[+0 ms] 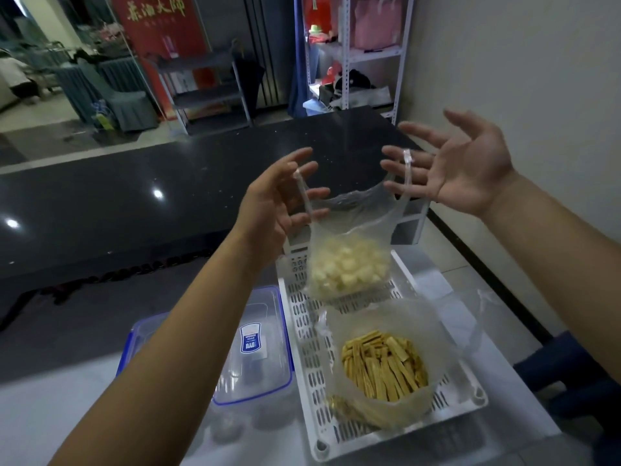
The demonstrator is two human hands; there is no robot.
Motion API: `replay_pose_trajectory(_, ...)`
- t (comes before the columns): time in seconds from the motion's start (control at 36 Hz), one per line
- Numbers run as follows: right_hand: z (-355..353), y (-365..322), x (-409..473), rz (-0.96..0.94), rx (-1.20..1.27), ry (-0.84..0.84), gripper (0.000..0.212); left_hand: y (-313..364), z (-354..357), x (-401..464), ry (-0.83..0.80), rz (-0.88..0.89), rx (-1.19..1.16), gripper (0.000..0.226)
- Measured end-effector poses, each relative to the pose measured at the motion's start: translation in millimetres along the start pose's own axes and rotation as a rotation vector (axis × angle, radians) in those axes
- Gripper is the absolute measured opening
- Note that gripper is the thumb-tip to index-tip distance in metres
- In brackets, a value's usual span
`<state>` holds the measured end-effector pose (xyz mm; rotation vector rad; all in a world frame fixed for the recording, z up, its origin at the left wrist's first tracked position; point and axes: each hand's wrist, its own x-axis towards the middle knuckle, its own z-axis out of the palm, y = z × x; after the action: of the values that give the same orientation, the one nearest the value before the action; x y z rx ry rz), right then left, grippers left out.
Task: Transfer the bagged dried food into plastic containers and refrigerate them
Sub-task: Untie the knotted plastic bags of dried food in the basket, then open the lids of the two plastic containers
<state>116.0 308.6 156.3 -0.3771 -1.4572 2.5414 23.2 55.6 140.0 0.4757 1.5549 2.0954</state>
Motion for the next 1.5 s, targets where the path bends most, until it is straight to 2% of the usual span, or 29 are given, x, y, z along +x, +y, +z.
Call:
replay_pose_trajectory(0.11, -8.0, 21.0, 9.7, 0.131, -0.067, 0.037, 0.058, -17.1, -7.5, 3.7, 0.049, -0.198, -0.025, 0.044)
replay_pose_trajectory(0.22, -18.5, 30.1, 11.3, 0.129, -0.018, 0.102, 0.057, -23.5, -16.2, 6.3, 0.093, -0.187, -0.059, 0.041)
replay_pose_trajectory(0.31, -19.3, 25.4, 9.2, 0.127, -0.072, 0.109, 0.055, -20.3, -18.6, 6.0, 0.086, -0.178, 0.041, 0.043)
replay_pose_trajectory(0.36, -17.8, 22.0, 7.9, 0.147, -0.219, 0.129, 0.053, -18.0, -18.2, 4.1, 0.069, -0.184, 0.135, 0.043)
replay_pose_trajectory(0.47, -7.5, 16.5, -2.1, 0.17, -0.682, 0.13, 0.049, -16.1, -21.1, -5.3, 0.047, -0.193, 0.331, 0.046)
replay_pose_trajectory(0.53, 3.0, 14.8, -12.5, 0.094, -0.864, 0.139, 0.045, -15.4, -24.6, -13.7, 0.045, -0.177, 0.433, 0.048)
replay_pose_trajectory(0.61, 25.6, 15.1, -36.1, -0.138, -1.09, 0.095, 0.039, -13.4, -32.1, -33.7, 0.006, -0.068, 0.652, 0.041)
replay_pose_trajectory(0.75, 89.0, 33.3, -93.3, -0.328, -1.458, -0.084, 0.056, -23.6, -73.5, -73.8, 0.079, 0.016, 1.112, 0.07)
replay_pose_trajectory(0.81, 117.5, 50.9, -115.2, -0.395, -1.496, -0.179, 0.06, -30.0, -94.1, -93.1, 0.146, -0.051, 1.278, 0.077)
replay_pose_trajectory(0.89, 152.3, 87.3, -137.4, -0.451, -1.572, -0.33, 0.063, -42.0, -128.6, -127.7, 0.219, -0.191, 1.386, 0.074)
replay_pose_trajectory(1.03, 178.0, 171.0, -139.0, -0.352, -1.639, -0.572, 0.067, -71.9, -187.7, -184.2, 0.359, -0.391, 1.491, 0.084)
replay_pose_trajectory(1.14, 177.2, 239.6, -126.4, -0.157, -1.687, -0.668, 0.067, -97.7, -216.6, -221.0, 0.376, -0.517, 1.503, 0.093)
replay_pose_trajectory(1.25, 168.2, 289.5, -109.5, 0.009, -1.767, -0.628, 0.069, -120.4, -232.2, -234.3, 0.333, -0.482, 1.548, 0.105)
replay_pose_trajectory(1.36, 166.0, 315.2, -101.3, 0.058, -1.833, -0.547, 0.071, -136.6, -238.9, -232.5, 0.234, -0.41, 1.586, 0.089)
replay_pose_trajectory(1.5, 172.1, 333.4, -103.9, 0.114, -1.881, -0.449, 0.071, -143.7, -252.1, -234.1, 0.151, -0.355, 1.551, 0.086)
